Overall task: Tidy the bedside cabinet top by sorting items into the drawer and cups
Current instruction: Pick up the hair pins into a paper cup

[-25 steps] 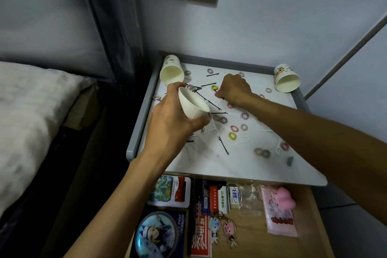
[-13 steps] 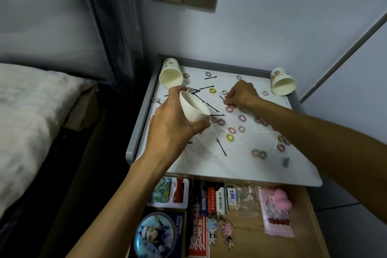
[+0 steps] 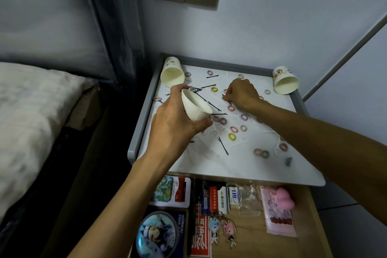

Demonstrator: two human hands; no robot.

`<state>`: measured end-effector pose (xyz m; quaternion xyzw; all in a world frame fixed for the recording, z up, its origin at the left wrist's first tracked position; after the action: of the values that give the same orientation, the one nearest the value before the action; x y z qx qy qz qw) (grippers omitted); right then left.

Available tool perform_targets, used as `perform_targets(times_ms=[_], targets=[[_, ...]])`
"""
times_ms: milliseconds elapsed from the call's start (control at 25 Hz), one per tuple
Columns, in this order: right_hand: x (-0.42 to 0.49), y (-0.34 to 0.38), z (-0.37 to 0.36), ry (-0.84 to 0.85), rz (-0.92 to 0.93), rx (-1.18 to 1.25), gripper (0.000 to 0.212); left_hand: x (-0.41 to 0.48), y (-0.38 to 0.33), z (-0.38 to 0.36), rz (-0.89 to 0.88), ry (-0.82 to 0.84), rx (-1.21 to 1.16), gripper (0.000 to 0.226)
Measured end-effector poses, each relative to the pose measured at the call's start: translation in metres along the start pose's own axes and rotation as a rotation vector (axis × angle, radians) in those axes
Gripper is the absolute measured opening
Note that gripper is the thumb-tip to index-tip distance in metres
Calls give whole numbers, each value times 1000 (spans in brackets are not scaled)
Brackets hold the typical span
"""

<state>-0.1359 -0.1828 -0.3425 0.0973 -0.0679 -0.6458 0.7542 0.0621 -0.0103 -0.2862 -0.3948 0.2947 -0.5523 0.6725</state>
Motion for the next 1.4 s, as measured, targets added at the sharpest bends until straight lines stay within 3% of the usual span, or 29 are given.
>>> perform_targets(times_ms=[240, 360, 480, 600, 720, 1000, 1280, 1400], targets=[[1, 8, 0, 38, -102, -134, 22, 1, 2, -1, 6, -1, 2, 78], [-2, 13, -3, 89, -66, -171, 8, 1, 1, 0, 2, 0, -3, 78], [-7, 13, 7, 10, 1, -207, 14, 2, 1, 1, -1, 0, -12, 78], [-8, 20, 19, -58, 156, -7, 14, 2, 1, 3, -4, -2, -15, 76], [-17, 33, 8, 59, 237, 113, 12, 3, 2, 9, 13, -20, -42, 74], [-25, 35, -9, 69, 162, 60, 9, 2, 1, 10, 9, -16, -56, 75], [-25, 41, -10, 108, 123, -191, 16, 4, 3, 10, 9, -20, -63, 75], [-21, 30, -4, 91, 167, -85, 14, 3, 4, 11, 11, -19, -64, 76]])
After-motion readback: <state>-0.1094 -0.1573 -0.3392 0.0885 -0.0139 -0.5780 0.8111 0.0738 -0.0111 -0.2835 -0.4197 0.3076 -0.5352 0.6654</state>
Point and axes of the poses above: each hand's wrist, its own x-axis towards the middle knuckle, its own z-axis out of the back of the hand, y = z × x, the point moved 6 cm from there along x, towards the middle knuckle, and after that the axes turned 10 degrees about z, right-handed, at the moved point
